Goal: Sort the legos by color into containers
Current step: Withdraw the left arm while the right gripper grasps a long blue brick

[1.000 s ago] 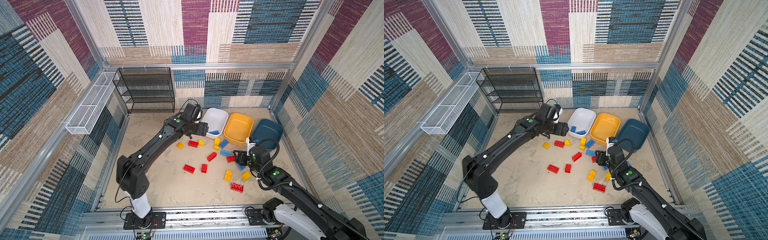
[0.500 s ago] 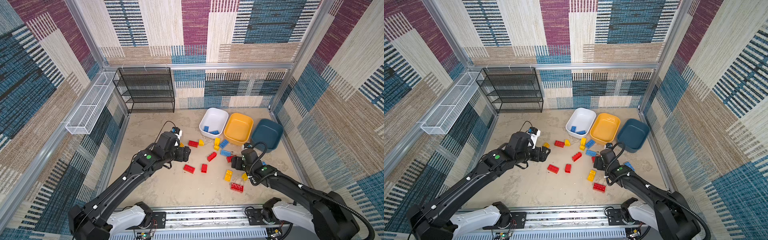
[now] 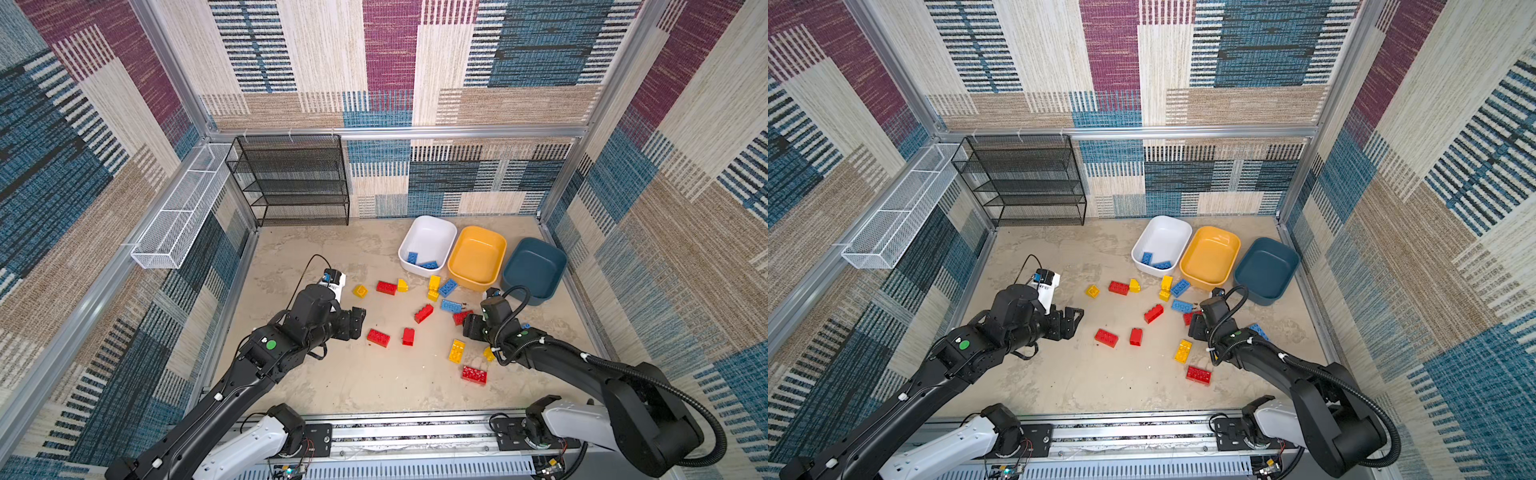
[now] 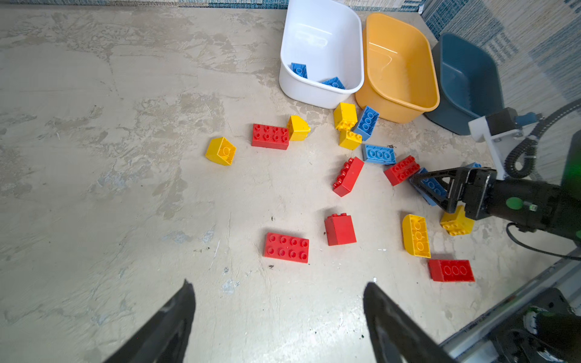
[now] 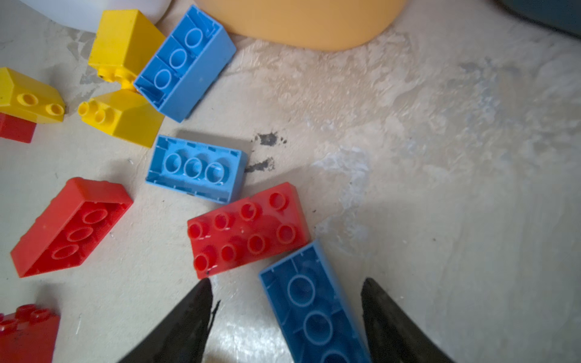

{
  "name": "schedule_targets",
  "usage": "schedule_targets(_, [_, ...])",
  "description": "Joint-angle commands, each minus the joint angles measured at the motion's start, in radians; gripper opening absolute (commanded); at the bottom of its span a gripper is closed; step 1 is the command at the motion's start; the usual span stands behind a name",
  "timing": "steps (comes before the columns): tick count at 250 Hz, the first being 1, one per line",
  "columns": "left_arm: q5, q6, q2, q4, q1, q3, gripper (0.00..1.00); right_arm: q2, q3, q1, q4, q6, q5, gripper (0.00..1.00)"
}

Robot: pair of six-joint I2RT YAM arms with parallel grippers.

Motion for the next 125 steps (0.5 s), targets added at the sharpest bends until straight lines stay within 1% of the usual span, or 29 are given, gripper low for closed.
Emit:
schedule_targets(1, [-0.020,-0.005,-0.006,0.009,-0.001,-0.011,0.85,0.001,0.001,0.002,0.031,-0.005,-0.046,0.67])
schedule_targets(25, [-0.016,-0.008,-0.008,0.012,-0.001,-0.013,0.85,0.001,-0.005,0.005,0.027,-0.006,-0.057,0.60])
schedule_targets(61, [-0.009,-0.013,-0.009,0.019,-0.001,-0.019,0.84,0.017,0.002,0.018,0.010,-0.006,-0.041,0.51])
schedule_targets(108, [-0.003,-0.016,-0.009,0.020,0.001,-0.023,0.84,0.110,0.046,0.055,-0.011,-0.003,-0.007,0.51])
schedule_targets(125, [-0.003,-0.016,-0.011,0.016,0.000,-0.022,0.84,0.135,0.064,0.078,-0.021,-0.001,0.018,0.49])
